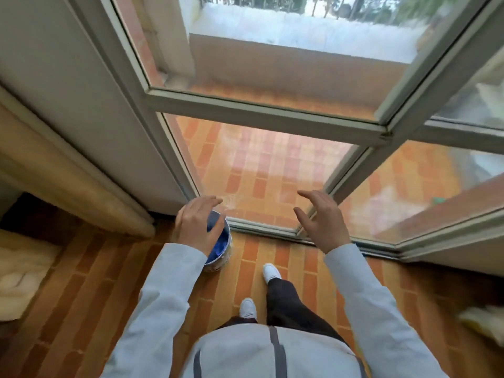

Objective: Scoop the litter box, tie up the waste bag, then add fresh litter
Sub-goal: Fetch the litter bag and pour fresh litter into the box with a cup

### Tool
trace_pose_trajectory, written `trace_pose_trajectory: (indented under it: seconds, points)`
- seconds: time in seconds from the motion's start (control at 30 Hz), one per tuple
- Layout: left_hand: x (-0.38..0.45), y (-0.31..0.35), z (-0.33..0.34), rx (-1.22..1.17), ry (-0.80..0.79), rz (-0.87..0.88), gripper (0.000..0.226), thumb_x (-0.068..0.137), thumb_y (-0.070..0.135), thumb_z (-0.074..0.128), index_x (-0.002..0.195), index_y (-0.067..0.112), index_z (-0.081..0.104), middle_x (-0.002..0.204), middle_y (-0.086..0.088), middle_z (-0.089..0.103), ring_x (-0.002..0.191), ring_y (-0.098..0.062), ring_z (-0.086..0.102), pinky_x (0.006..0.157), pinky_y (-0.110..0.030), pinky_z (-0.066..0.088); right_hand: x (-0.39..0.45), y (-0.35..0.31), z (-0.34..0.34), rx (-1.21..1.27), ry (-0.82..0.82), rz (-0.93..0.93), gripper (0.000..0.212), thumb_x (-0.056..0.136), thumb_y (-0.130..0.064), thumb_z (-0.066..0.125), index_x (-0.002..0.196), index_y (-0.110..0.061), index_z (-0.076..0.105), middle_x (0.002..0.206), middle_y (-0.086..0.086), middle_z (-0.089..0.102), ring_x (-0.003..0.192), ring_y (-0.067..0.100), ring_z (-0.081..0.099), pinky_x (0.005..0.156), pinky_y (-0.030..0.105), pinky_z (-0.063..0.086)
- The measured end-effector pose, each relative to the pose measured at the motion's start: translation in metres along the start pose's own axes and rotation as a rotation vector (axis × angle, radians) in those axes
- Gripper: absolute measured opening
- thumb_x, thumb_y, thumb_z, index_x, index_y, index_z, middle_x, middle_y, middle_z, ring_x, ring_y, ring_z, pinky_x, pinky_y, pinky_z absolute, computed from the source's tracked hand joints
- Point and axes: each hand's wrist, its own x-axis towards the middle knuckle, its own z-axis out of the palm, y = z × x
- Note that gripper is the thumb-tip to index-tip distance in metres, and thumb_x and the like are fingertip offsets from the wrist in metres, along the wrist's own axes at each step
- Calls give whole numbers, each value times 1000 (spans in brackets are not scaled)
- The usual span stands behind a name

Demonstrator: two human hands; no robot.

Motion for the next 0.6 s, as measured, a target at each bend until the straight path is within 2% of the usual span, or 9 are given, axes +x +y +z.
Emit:
trace_pose_trajectory:
  seconds: [0.13, 0.43, 0.53, 0.6]
  points:
    - [5, 29, 16, -41, -123, 156, 32, 84, 19, 66, 115, 11, 64, 118, -7, 64, 114, -25, 56, 100, -46, 43, -51, 18, -30, -28, 144, 154, 36, 87, -16, 67, 121, -8, 61, 115, 8, 65, 116, 26, 53, 99, 24, 34]
    - [6, 109, 60, -148, -295, 530, 29, 84, 16, 66, 111, 8, 65, 113, -10, 66, 109, -29, 59, 93, -49, 46, -160, 41, -79, -51, 417, 456, 36, 89, -19, 65, 123, -10, 61, 119, 8, 63, 118, 24, 53, 102, 34, 42]
    - [-1, 136, 72, -191, -331, 611, 26, 82, 13, 67, 108, 8, 66, 110, -9, 67, 106, -29, 60, 90, -48, 47, -190, 45, -88, -35, 485, 561, 35, 89, -21, 64, 124, -14, 60, 121, 7, 61, 119, 20, 51, 101, 27, 38]
    - [-7, 155, 79, -206, -362, 663, 25, 82, 13, 67, 107, 7, 66, 109, -9, 67, 106, -30, 60, 91, -47, 47, -209, 48, -94, -20, 530, 612, 35, 89, -22, 64, 124, -16, 60, 122, 6, 61, 120, 19, 50, 100, 26, 38]
